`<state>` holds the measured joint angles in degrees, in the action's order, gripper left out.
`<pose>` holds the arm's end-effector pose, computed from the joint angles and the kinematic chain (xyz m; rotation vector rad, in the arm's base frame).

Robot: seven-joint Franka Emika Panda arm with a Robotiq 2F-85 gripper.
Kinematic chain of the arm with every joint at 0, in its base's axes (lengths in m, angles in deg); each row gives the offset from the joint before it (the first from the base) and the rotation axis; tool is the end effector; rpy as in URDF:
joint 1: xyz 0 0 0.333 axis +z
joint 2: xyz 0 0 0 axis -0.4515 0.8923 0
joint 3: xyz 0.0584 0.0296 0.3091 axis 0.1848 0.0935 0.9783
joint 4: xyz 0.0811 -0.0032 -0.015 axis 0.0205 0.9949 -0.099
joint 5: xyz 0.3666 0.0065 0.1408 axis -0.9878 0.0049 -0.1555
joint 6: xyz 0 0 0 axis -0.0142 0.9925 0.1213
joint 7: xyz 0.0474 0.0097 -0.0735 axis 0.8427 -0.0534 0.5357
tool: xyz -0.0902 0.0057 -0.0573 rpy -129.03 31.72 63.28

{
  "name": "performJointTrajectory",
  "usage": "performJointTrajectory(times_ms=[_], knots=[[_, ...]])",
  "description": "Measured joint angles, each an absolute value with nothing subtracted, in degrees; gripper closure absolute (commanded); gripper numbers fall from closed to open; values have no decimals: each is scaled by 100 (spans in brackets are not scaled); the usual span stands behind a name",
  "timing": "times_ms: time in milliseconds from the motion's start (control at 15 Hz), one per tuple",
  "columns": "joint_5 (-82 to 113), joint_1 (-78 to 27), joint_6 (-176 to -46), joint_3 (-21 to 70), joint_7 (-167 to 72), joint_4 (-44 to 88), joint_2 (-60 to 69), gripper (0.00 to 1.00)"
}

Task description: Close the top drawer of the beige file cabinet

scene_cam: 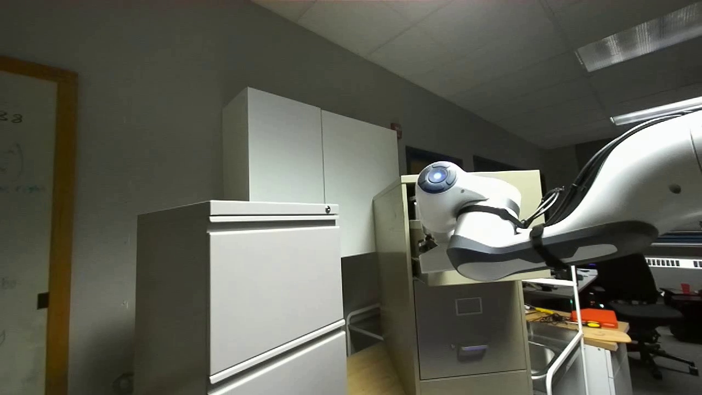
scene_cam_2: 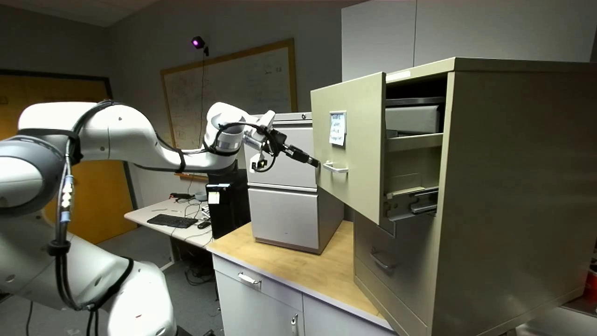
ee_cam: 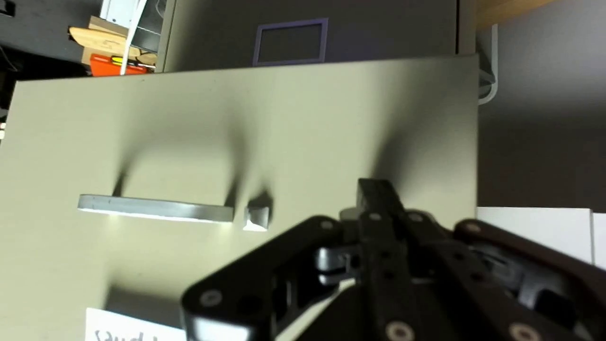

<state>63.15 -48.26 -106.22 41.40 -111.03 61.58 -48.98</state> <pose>0.4003 -0.0551 0.6501 2.0486 -1.0510 1.1748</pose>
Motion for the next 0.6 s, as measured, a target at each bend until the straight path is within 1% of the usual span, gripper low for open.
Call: performJointTrajectory(times_ms=[267,600], knots=[[6773,-4642,-10618,3945,-11376,5947,-4531,100],[7001,-4287,-10623,3452,-11381,5352,-3820,100]])
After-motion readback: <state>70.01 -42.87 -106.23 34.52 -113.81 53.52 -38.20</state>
